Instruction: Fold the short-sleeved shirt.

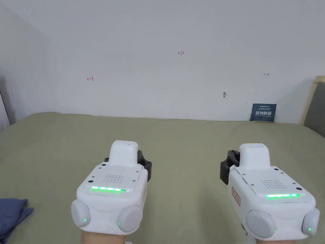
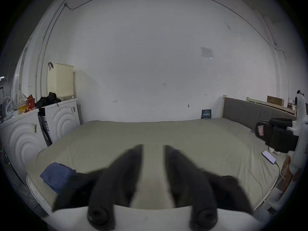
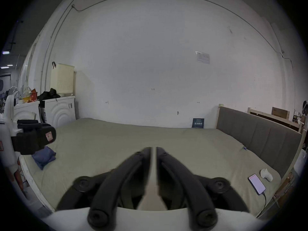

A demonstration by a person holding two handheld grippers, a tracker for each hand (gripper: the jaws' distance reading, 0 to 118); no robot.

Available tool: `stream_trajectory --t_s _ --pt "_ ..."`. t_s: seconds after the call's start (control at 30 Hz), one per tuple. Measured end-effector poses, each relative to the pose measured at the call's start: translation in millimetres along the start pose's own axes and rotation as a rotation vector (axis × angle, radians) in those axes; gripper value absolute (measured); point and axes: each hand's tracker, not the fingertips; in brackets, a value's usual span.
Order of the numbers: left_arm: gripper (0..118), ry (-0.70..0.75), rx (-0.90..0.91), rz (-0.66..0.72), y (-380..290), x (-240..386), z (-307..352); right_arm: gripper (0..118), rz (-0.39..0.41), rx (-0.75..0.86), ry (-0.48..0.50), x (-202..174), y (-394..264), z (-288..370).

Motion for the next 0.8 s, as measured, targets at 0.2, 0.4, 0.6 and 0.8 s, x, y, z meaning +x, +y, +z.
stream_trajectory --t_s 0.2,0.4,0.6,0.8 --pt "118 0.030 0.016 0.010 3.7 -9.4 -3.0 118 0.012 0.039 -0.011 -2.5 3.3 -0.6" --pt "118 0.033 0.033 0.010 7.5 -8.4 3.9 118 -0.005 0.041 -0.016 1.0 1.9 1.8" --pt "118 0.034 0.046 0.000 5.5 -3.3 9.3 118 -0.009 0.042 -0.017 0.4 1.2 3.4" --pt "118 0.035 0.033 0.017 1.5 -1.4 11.3 118 0.003 0.052 -0.019 -2.8 0.7 5.7"
